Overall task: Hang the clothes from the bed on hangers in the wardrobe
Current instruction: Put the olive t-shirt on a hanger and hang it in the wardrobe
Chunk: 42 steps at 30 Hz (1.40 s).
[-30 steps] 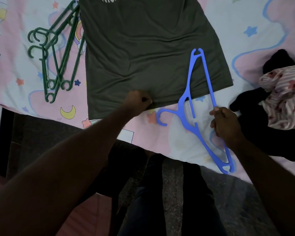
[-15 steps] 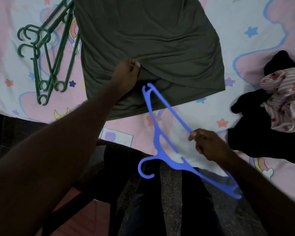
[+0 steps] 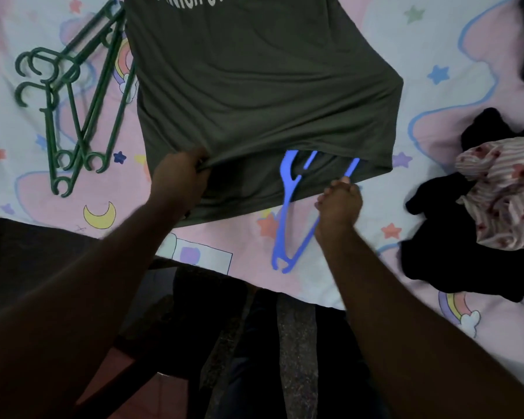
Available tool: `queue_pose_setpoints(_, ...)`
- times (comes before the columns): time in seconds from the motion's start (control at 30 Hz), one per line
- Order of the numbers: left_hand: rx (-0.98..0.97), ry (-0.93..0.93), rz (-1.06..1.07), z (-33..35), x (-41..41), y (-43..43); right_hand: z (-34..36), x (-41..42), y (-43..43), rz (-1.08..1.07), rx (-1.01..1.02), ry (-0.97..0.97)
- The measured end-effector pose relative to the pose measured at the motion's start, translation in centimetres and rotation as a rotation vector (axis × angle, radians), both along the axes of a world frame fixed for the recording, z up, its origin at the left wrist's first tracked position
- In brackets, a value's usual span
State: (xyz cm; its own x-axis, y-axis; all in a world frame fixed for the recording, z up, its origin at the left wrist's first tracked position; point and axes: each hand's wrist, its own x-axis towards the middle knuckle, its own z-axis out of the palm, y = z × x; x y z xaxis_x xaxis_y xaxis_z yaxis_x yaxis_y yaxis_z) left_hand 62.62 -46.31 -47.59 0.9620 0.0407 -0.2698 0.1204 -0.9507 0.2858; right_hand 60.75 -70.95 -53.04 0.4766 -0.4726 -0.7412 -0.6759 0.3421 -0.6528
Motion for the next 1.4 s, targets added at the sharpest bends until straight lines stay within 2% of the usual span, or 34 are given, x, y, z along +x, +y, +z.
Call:
queue_pose_setpoints(0.07,-0.057,-0.065,0.011,0.0,-1.2,0.1,-0.5,0.8,2.4,0.154,-0.149,0.029)
queue_pose_setpoints(0.1,-0.074,-0.081,0.023,0.0,-1.6,0.0,-0.6,1.2,3.4,0.222,-0.129,0.038)
queue_pose_setpoints(0.17,-0.108,-0.102,0.054,0.1,-2.1,0.0,-0.5,1.8,5.0,0.252,0.025,0.057)
queue_pose_setpoints(0.27,-0.168,-0.119,0.069,0.7,-1.7,-0.3,0.5,3.1,6.1,0.156,0.348,0.010)
queue_pose_setpoints(0.3,-0.185,-0.118,0.083,0.9,-1.5,-0.3,0.7,3.5,6.3,0.254,0.325,-0.026)
queue_pose_setpoints(0.33,-0.186,-0.109,0.097,1.0,-1.4,-0.2,1.0,3.9,6.4,0.427,0.191,-0.052)
queue_pose_setpoints(0.37,-0.171,-0.084,0.102,0.8,-1.3,0.0,0.8,4.1,6.1,0.587,-0.027,-0.095)
queue_pose_setpoints(0.47,-0.044,0.062,0.087,-0.1,-1.4,0.6,-0.1,4.2,3.0,0.778,-0.708,-0.250)
queue_pose_setpoints(0.5,-0.011,0.119,0.091,-0.6,-1.6,1.0,-0.2,4.5,1.6,0.810,-0.824,-0.270)
queue_pose_setpoints(0.6,0.014,0.238,0.141,-2.7,-2.9,2.2,-1.1,5.7,-2.0,1.035,-0.888,-0.205)
queue_pose_setpoints(0.73,0.067,0.119,0.188,-4.2,-5.7,3.4,-1.7,7.2,-3.5,1.227,-1.015,-0.111)
queue_pose_setpoints(0.8,0.151,0.075,0.277,-4.4,-7.1,3.7,-1.5,7.6,-3.9,1.157,-1.059,-0.203)
queue_pose_setpoints(0.87,0.167,0.065,0.411,-4.2,-8.3,3.5,-1.2,8.0,-5.1,0.954,-0.983,-0.322)
queue_pose_setpoints(0.93,0.137,0.069,0.499,-4.3,-9.2,3.3,-0.9,7.6,-8.2,0.756,-0.948,-0.274)
queue_pose_setpoints(1.03,0.098,-0.003,0.457,-4.6,-9.5,3.4,-1.3,5.2,-13.6,0.493,-0.942,-0.246)
queue_pose_setpoints(1.1,-0.017,-0.112,0.582,-4.4,-9.3,3.4,-0.6,3.4,-15.3,0.532,-0.907,-0.218)
queue_pose_setpoints(1.2,-0.242,-0.264,1.035,-3.3,-8.0,2.2,0.8,2.4,-14.7,0.536,-0.669,-0.174)
queue_pose_setpoints(1.27,-0.410,-0.384,1.224,-2.8,-6.9,1.2,0.9,2.9,-13.9,0.467,-0.574,-0.147)
queue_pose_setpoints(1.33,-0.551,-0.502,1.354,-2.3,-6.0,0.7,0.6,3.5,-13.3,0.435,-0.529,-0.133)
queue_pose_setpoints(1.4,-0.533,-0.510,1.295,-2.2,-5.9,0.8,0.6,4.0,-13.0,0.499,-0.524,-0.086)
